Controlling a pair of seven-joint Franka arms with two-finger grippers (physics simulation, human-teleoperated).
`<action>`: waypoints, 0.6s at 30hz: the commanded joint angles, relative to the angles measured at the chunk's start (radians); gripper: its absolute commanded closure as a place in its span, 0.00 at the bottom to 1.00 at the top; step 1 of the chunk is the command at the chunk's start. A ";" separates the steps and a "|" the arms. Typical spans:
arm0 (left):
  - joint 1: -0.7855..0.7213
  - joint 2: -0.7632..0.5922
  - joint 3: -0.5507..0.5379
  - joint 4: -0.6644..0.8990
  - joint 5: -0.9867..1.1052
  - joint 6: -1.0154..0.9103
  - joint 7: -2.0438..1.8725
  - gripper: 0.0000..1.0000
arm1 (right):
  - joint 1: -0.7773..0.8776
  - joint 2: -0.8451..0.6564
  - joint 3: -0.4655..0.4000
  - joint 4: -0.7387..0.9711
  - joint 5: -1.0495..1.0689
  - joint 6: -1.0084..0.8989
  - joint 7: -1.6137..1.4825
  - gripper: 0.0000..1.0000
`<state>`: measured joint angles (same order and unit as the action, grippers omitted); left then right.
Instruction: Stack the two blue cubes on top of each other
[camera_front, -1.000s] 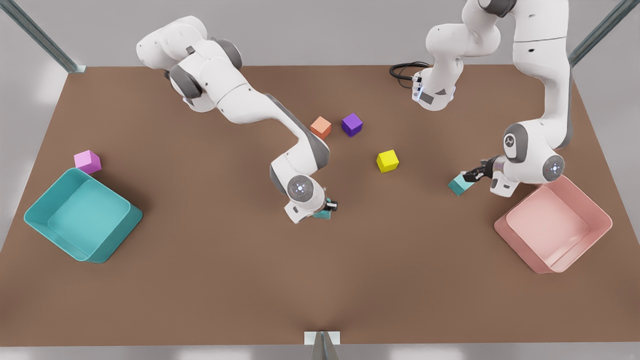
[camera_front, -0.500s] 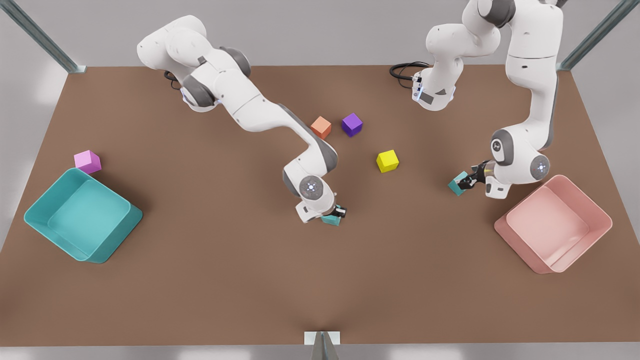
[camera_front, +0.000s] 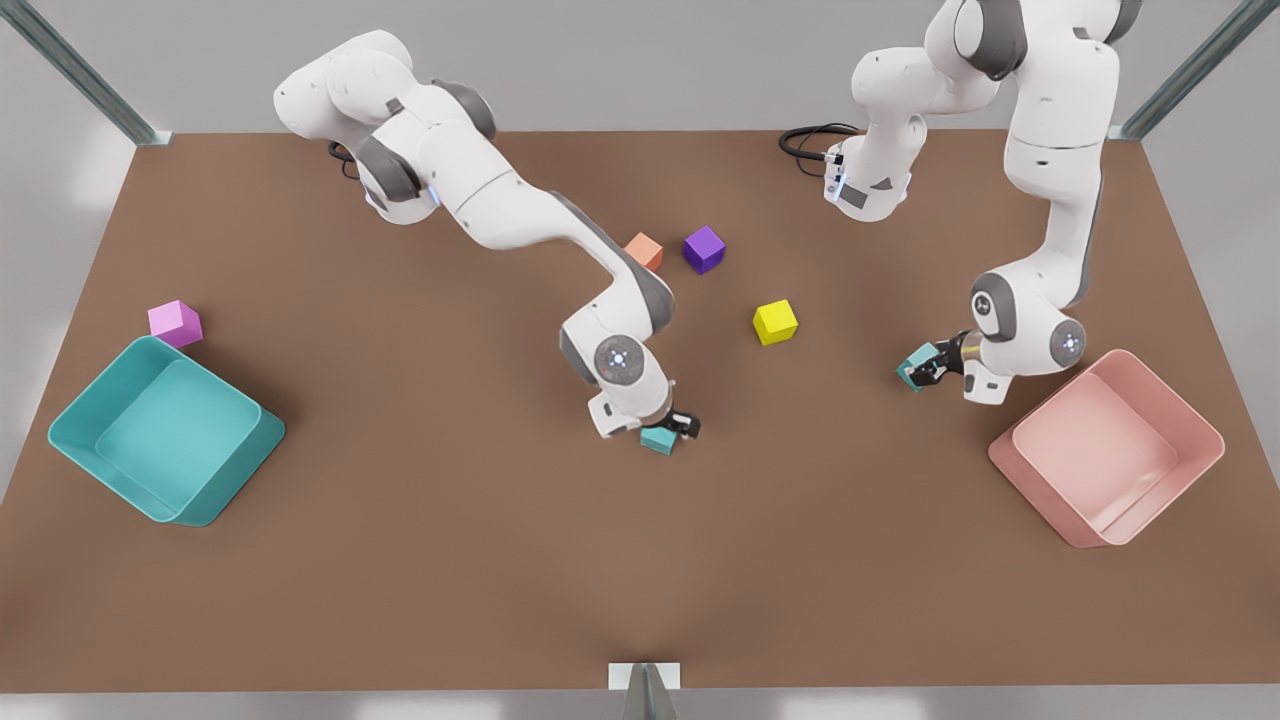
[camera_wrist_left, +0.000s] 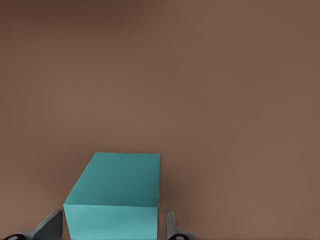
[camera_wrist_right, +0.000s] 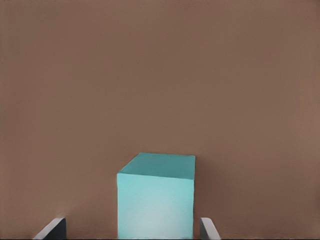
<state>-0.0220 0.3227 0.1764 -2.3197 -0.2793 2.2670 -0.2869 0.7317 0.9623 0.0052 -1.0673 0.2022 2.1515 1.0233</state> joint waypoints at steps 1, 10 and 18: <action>0.000 0.004 0.000 0.000 -0.001 0.026 0.051 0.00 | -0.015 -0.046 -0.001 -0.020 0.000 -0.111 0.021 0.00; -0.001 0.038 -0.006 0.000 -0.004 0.063 0.051 0.29 | -0.689 -0.353 -0.002 -0.005 -0.150 -0.720 -0.660 0.00; -0.161 -0.171 -0.009 0.045 0.002 -0.145 -0.029 0.37 | -0.715 -0.929 0.006 -0.295 -0.185 -0.825 -0.766 0.00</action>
<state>-0.1509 0.1800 0.1636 -2.2804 -0.2739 2.2358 -0.2815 0.0200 0.0776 0.0087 -1.3216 0.0304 1.4180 0.6472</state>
